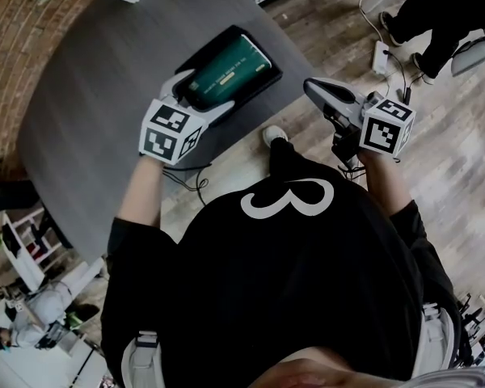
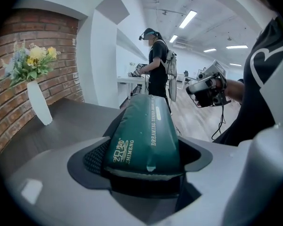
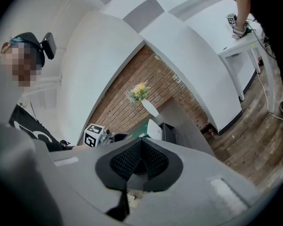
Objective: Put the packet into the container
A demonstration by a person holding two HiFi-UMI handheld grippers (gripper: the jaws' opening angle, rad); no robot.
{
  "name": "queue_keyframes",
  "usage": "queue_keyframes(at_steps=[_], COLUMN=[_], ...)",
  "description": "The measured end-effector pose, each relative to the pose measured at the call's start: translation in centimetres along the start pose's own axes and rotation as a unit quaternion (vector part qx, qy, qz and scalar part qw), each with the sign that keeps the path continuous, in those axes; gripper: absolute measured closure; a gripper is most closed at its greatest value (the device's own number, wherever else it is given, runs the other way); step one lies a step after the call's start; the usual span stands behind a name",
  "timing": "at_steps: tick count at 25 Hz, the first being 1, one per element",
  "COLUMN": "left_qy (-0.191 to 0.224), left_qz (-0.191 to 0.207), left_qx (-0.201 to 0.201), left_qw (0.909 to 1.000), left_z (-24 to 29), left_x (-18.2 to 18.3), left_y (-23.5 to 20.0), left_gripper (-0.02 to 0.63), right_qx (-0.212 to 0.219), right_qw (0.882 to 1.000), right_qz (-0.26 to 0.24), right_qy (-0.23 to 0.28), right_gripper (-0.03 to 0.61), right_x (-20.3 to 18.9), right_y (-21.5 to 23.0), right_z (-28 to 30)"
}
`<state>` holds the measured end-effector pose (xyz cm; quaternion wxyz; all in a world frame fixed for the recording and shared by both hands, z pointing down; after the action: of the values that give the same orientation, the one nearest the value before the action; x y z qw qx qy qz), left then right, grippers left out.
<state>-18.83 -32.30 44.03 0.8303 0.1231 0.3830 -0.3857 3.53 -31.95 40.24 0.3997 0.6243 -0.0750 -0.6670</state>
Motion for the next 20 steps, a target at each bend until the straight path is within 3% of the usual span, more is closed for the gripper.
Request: queue_keyframes(at_steps=[8,18,20], left_qy=[-0.018,0.006,0.017], left_qz=[0.010,0.021,0.024], left_qx=[-0.002,-0.009,-0.012], left_qw=[0.9998,0.9997,0.9995], left_z=[1.5,1.9,1.7], left_x=[-0.9,-0.8,-0.7], left_y=[0.6,1.3,1.6], left_gripper=[0.160,0.164,0.135], right_qx=[0.005,0.011,0.012], right_qw=[1.000,1.000,1.000], right_qz=[0.004,-0.006,-0.016], right_qy=[-0.013,-0.023,-0.023], right_gripper=[0.577,0.577,0.577], right_x=[-0.7,-1.0,-0.9], right_y=[0.6,0.7,0.5], right_z=[0.4,1.1,1.0])
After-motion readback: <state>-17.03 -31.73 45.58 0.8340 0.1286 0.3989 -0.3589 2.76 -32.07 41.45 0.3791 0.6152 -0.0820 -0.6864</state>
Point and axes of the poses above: the fingertips, and each gripper's own axes: z forward along the fingers, y to its right, x out of its top, the point moved 4 cm from there along -z, backward along the fingers, and after that the axes turned 5 degrees about -z, right-handed, at the moved point
